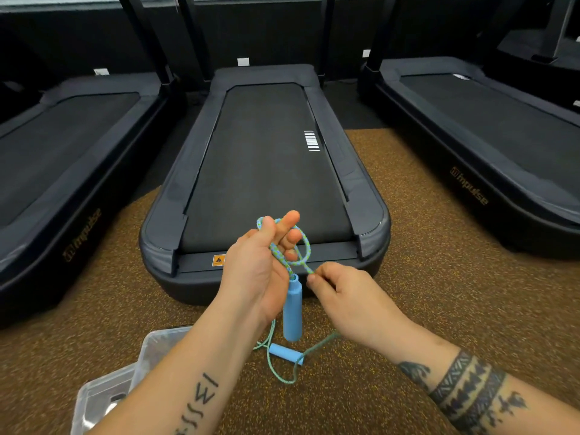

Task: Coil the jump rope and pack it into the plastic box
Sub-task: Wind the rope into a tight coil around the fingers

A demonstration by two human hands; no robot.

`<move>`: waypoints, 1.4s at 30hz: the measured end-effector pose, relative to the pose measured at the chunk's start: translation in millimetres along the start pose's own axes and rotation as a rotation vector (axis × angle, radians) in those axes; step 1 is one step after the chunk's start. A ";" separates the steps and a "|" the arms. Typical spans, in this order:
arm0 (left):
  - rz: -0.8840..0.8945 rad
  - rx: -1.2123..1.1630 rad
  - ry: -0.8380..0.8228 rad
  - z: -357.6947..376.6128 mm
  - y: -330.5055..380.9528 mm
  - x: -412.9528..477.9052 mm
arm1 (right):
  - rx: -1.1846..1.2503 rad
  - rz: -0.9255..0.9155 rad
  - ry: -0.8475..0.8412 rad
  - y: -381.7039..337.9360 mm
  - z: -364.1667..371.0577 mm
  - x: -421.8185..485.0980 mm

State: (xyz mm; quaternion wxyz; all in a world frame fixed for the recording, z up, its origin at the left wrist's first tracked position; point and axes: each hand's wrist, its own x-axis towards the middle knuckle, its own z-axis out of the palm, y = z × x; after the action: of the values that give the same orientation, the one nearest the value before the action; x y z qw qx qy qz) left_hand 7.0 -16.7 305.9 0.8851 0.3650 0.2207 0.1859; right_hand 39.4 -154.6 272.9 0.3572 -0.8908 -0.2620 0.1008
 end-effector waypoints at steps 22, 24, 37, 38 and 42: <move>0.026 0.897 -0.706 -15.4 -0.7 -11.7 | 0.382 -0.218 -0.042 -8.3 -64.8 21.9; -0.006 0.772 -0.709 -12.8 -2.8 -12.3 | 0.453 -0.199 -0.039 -3.9 -61.4 24.9; 0.158 0.370 -0.423 -5.8 -8.1 -9.5 | 0.517 0.036 -0.119 7.1 -21.5 18.4; 0.210 0.431 -0.403 -6.0 -8.6 -9.2 | 0.444 0.032 -0.129 8.1 -21.3 19.0; 0.338 0.665 -0.379 -8.7 -9.3 -10.2 | 0.219 -0.002 -0.248 8.0 -19.5 15.5</move>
State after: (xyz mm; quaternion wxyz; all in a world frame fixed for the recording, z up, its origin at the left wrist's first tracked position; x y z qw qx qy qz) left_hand -4.5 -23.0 296.2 0.7009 0.6899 0.0387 0.1768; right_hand 62.8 -162.4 281.6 0.4173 -0.8270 -0.2925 0.2374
